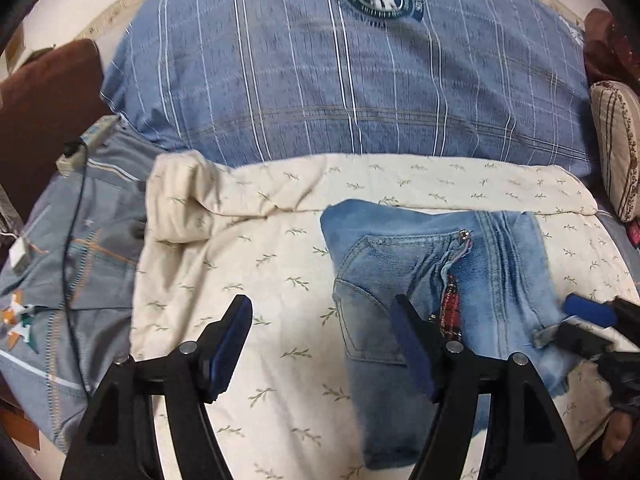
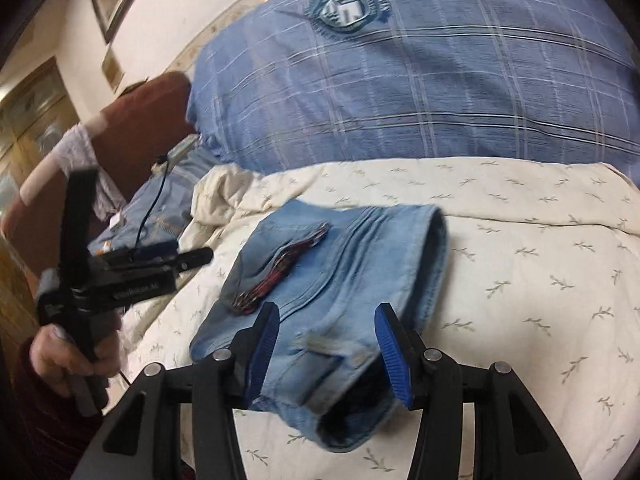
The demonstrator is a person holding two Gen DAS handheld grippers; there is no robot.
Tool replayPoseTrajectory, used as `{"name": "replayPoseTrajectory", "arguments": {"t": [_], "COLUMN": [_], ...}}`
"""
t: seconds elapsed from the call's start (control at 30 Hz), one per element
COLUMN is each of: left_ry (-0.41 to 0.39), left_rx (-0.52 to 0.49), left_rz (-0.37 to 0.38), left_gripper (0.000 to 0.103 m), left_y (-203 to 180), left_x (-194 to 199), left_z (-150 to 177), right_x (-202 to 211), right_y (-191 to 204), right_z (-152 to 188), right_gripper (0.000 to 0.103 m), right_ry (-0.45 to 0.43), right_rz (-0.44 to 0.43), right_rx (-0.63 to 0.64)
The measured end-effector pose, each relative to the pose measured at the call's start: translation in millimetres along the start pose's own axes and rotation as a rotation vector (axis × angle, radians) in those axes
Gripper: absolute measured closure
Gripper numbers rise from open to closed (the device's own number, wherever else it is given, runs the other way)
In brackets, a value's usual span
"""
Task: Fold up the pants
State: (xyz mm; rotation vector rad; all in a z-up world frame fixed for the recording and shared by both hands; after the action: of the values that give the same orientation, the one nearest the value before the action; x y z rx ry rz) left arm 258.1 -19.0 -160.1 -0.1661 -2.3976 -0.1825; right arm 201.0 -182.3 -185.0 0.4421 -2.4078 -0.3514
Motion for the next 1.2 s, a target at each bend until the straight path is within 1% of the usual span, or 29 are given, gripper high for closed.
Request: {"name": "replayPoseTrajectory", "arguments": {"t": [0.1,0.13,0.23,0.3,0.4,0.5,0.6,0.7,0.73,0.9,1.03,1.1,1.2], "left_ry": [-0.023,-0.032,-0.045,-0.054,-0.063,-0.072,-0.084,-0.103,-0.112,-0.153,-0.188,-0.195,-0.2], "left_rx": [-0.011,-0.011,-0.003,-0.001,0.0,0.003,0.001,0.006,0.006,-0.003,-0.006,0.002,0.014], "left_rz": [-0.012,-0.012,-0.009,-0.008,-0.008,-0.008,-0.016,-0.029,-0.032,-0.049,-0.073,-0.077,-0.103], "left_gripper": [0.031,0.031,0.031,0.031,0.031,0.031,0.03,0.023,0.022,0.02,0.017,0.016,0.016], "left_y": [1.3,2.0,2.1,1.9,4.2,4.6,6.5,8.4,8.5,8.6,9.5,10.1,13.2], "left_x": [13.1,18.3,27.0,33.7,41.5,53.2,66.1,81.2,86.7,113.6,137.9,146.4,155.4], "left_z": [-1.9,-2.8,-3.7,-3.6,-3.4,-2.1,-1.5,-3.2,-4.1,-9.1,-11.0,-10.8,-9.8], "right_x": [-13.4,-19.9,-30.8,-33.4,-34.4,-29.7,-8.9,17.6,28.8,73.2,103.6,116.4,131.7], "right_y": [1.7,-0.8,-9.9,-10.2,-8.6,-7.8,-1.6,5.1,9.2,30.5,49.0,56.8,63.7], "right_z": [13.8,20.9,36.5,38.3,38.2,34.0,24.9,12.2,7.0,-10.2,-14.9,-13.7,-10.7], "right_gripper": [0.049,0.049,0.048,0.048,0.048,0.049,0.049,0.049,0.049,0.048,0.044,0.044,0.044], "right_ry": [0.043,0.07,0.104,0.1,0.122,0.138,0.099,0.043,0.022,-0.071,-0.125,-0.144,-0.168], "right_rz": [0.031,0.038,0.064,0.072,0.098,0.13,0.13,0.113,0.101,0.101,0.104,0.109,0.128], "right_rx": [0.016,0.006,0.002,0.015,0.031,0.02,0.0,-0.02,-0.029,0.003,0.028,0.042,0.063]}}
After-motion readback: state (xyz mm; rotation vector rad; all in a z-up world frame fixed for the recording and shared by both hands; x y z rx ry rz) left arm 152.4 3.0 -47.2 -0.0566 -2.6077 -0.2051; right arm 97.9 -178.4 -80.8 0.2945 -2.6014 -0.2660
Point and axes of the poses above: each gripper's, at about its wrist camera, not at the fingertips, and x roughly against the way its jaws point, y to its left, z to its underside, the point moved 10 cm from there along -x, roughly the way its jaws point, and after that the axes turned 7 degrees about -y, right-handed, at the moved point
